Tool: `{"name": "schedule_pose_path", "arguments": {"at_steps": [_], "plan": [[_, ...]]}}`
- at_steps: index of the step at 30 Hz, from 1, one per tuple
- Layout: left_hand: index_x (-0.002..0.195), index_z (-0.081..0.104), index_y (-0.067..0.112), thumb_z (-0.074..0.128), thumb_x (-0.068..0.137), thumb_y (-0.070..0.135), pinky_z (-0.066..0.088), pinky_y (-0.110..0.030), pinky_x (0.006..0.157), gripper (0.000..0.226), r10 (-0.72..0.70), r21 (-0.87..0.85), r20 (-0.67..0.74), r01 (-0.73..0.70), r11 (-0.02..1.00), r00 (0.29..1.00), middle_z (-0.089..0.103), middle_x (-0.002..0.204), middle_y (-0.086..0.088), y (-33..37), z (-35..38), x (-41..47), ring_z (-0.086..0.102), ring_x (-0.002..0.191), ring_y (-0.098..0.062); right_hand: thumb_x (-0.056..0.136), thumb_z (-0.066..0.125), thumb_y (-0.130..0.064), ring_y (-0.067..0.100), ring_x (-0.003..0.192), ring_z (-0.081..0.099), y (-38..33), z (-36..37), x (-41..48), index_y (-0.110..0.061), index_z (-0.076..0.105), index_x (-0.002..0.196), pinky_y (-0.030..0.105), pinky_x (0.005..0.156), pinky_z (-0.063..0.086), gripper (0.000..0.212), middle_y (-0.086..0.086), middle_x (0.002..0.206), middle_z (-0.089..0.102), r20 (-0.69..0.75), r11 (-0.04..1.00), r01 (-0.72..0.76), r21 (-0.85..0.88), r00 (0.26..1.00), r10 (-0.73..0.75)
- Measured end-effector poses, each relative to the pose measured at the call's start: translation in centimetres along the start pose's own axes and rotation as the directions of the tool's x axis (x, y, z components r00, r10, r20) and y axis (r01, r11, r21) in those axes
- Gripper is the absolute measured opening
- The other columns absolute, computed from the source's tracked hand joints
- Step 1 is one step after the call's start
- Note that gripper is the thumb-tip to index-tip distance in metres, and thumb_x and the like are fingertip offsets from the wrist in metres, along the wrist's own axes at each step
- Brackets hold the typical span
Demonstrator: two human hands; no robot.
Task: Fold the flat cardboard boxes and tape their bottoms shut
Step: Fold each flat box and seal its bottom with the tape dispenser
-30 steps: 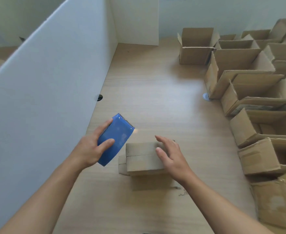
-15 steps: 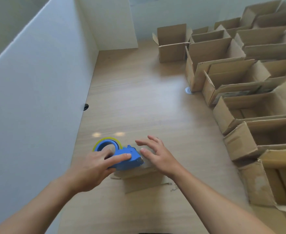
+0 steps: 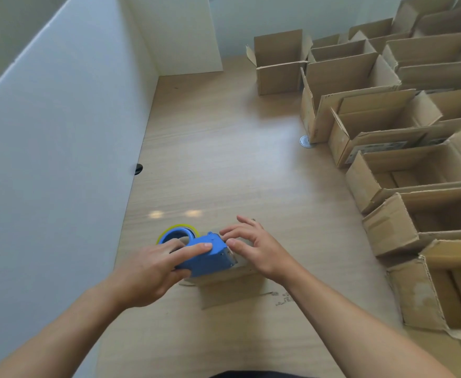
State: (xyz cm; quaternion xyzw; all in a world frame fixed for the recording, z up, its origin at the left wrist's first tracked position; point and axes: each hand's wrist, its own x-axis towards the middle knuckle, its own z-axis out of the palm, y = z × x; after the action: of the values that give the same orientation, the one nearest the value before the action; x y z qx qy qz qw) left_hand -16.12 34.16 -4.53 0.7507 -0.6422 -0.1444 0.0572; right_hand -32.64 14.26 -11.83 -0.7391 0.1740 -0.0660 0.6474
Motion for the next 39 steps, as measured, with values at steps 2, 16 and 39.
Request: {"name": "schedule_pose_path", "arguments": {"at_steps": [2, 16, 39], "plan": [[0.149, 0.020, 0.056, 0.042, 0.093, 0.045, 0.037, -0.015, 0.057, 0.061, -0.011, -0.065, 0.033, 0.013, 0.998, 0.999, 0.048, 0.090, 0.018, 0.2, -0.2, 0.1, 0.047, 0.069, -0.005, 0.097, 0.062, -0.026, -0.003, 0.140, 0.027, 0.1, 0.1, 0.0, -0.031, 0.071, 0.099, 0.019, 0.110, 0.025, 0.010, -0.025, 0.118, 0.062, -0.046, 1.000, -0.001, -0.017, 0.999, 0.001], [0.127, 0.041, 0.068, 0.050, 0.076, 0.047, 0.034, -0.005, 0.084, 0.056, -0.232, -0.269, 0.319, 0.322, 0.908, 0.919, 0.046, 0.124, 0.040, -1.3, -4.4, 3.7, 0.046, 0.112, 0.013, 0.098, 0.057, -0.009, 0.001, 0.115, 0.054, 1.3, 0.7, 0.0, -0.019, 0.061, 0.067, 0.010, 0.091, 0.035, 0.032, -0.006, 0.102, 0.058, -0.458, 0.985, -0.099, 0.142, 0.875, 0.154], [0.128, 0.032, 0.074, 0.041, 0.066, 0.067, 0.040, -0.041, 0.104, 0.064, -0.342, 0.000, 0.546, 0.408, 0.913, 0.765, 0.044, 0.144, 0.024, 1.1, -4.5, 9.9, 0.046, 0.122, -0.012, 0.094, 0.054, -0.031, 0.025, 0.081, 0.057, 4.5, 0.4, -1.1, -0.016, 0.057, 0.064, 0.032, 0.074, 0.044, 0.033, 0.012, 0.093, 0.066, -0.479, 0.792, -0.594, 0.144, 0.658, 0.581]]}}
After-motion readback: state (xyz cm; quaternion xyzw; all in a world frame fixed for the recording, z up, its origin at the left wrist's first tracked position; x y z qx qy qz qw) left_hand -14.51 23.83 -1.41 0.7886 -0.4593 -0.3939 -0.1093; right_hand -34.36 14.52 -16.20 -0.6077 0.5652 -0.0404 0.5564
